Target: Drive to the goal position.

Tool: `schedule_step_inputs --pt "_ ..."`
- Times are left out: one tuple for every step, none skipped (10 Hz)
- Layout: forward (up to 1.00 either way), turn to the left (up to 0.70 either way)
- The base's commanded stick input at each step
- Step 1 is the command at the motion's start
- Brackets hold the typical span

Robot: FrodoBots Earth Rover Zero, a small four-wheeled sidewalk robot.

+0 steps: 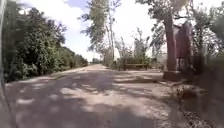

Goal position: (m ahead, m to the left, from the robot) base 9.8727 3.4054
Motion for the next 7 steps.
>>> schedule_step_inputs --pt "0.7 -0.31" --pt "0.7 -0.31" --pt "0.7 -0.31" --pt "0.7 -0.31" --pt "0.7 -0.31" --pt "0.7 -0.06" --pt "0.7 0.0"
